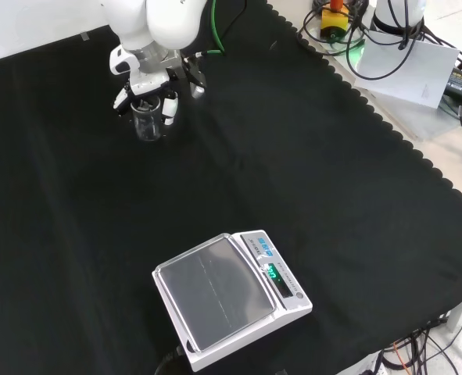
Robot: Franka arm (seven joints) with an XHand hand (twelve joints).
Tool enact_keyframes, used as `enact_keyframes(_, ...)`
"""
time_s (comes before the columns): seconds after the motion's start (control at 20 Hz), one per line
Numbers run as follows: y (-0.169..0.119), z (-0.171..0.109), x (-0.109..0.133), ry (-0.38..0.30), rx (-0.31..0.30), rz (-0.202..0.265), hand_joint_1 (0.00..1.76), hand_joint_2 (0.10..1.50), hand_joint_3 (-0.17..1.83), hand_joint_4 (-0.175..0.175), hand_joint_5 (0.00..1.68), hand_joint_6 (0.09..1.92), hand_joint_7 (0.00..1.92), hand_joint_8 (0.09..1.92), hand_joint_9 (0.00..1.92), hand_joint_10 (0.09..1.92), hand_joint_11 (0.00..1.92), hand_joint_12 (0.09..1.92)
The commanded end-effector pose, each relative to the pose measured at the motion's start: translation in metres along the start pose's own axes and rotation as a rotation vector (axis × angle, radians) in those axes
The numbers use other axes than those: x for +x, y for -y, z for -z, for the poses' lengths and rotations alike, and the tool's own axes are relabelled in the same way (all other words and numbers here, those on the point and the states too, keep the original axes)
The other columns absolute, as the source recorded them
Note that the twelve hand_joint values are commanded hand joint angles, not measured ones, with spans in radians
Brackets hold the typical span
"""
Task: Put the beaker on the electronic balance.
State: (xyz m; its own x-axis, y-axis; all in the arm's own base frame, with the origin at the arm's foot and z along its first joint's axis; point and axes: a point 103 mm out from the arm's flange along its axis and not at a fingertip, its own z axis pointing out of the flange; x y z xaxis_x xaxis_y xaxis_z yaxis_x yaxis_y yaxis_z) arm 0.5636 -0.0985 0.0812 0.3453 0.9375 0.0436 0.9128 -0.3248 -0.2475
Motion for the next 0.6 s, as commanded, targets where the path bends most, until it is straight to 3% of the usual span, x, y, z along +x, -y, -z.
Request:
enact_keyframes(0.05, 0.001, 0.007, 0.001, 0.000, -0.011, 0.002, 1.14, 0.93, 0.72, 0.027, 0.72, 1.56, 0.74, 1.63, 1.03, 1.39, 1.26, 0.99)
enact_keyframes(0.6, 0.014, 0.045, 0.012, 0.005, -0.044, 0.027, 1.14, 0.90, 0.78, 0.025, 0.74, 1.56, 0.75, 1.65, 1.03, 1.40, 1.24, 1.01)
